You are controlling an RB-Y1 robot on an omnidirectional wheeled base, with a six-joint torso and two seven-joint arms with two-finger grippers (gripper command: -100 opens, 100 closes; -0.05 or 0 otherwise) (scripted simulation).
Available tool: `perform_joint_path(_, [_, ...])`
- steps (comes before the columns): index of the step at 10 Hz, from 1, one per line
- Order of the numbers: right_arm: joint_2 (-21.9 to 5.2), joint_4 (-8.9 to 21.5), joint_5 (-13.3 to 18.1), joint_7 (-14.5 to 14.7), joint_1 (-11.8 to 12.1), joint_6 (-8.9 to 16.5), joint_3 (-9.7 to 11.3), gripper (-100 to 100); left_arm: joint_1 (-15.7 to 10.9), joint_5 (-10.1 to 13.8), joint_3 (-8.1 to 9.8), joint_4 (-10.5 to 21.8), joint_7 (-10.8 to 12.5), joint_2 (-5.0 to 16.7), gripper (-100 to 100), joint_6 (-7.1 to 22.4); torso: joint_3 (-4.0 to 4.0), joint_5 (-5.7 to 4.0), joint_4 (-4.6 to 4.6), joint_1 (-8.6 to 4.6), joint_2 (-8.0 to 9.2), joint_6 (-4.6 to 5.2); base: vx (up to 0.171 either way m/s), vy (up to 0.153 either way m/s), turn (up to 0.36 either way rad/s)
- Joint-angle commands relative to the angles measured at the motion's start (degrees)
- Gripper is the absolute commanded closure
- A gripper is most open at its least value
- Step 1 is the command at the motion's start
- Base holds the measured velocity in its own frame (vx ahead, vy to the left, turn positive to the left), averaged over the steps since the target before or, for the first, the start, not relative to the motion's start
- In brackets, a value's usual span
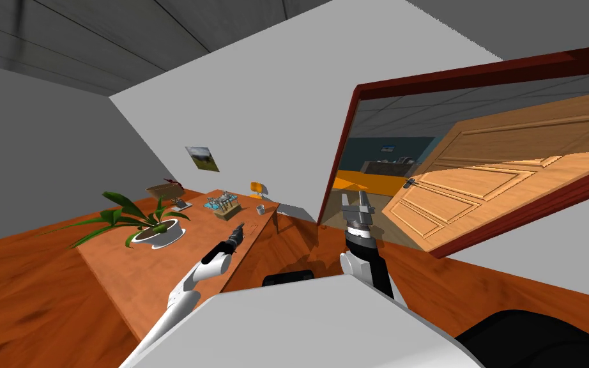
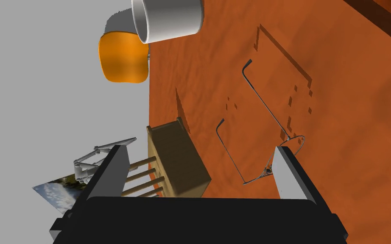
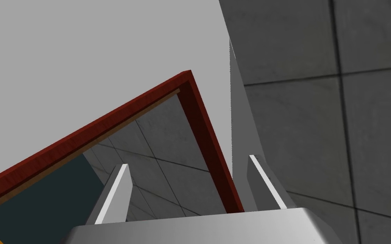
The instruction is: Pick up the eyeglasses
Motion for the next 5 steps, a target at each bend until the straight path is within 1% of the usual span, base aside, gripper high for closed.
perform_joint_path(1, [0.0, 0.0, 0.0, 0.0, 0.0, 0.0, 0.0, 0, -1.8, 0.4, 0.04, 2.9, 0.6, 0.6, -100, 2.9, 0.0, 0.0, 0.0, 0.0, 0.0, 0.0, 0.004, 0.076, -0.128])
perform_joint_path(2, [0.0, 0.0, 0.0, 0.0, 0.0, 0.0, 0.0, 0, -1.8, 0.4, 0.04, 3.0, 0.6, 0.6, -100, 3.4, 0.01, 0.01, 0.0, 0.06, 0.01, 0.0, 0.007, 0.066, -0.067])
perform_joint_path(3, [0.0, 0.0, 0.0, 0.0, 0.0, 0.0, 0.0, 0, -2.8, 0.8, 0.01, 4.8, 0.9, 1.1, -100, 5.4, 0.01, 0.01, 0.0, 0.03, 0.01, -0.01, 0.016, 0.057, -0.079])
perform_joint_path(5, [0.0, 0.0, 0.0, 0.0, 0.0, 0.0, 0.0, 0, -4.6, 1.4, -0.05, 8.0, 1.6, 2.1, -100, 8.9, -0.02, 0.01, -0.01, 0.04, -0.04, 0.0, 0.021, 0.078, -0.135])
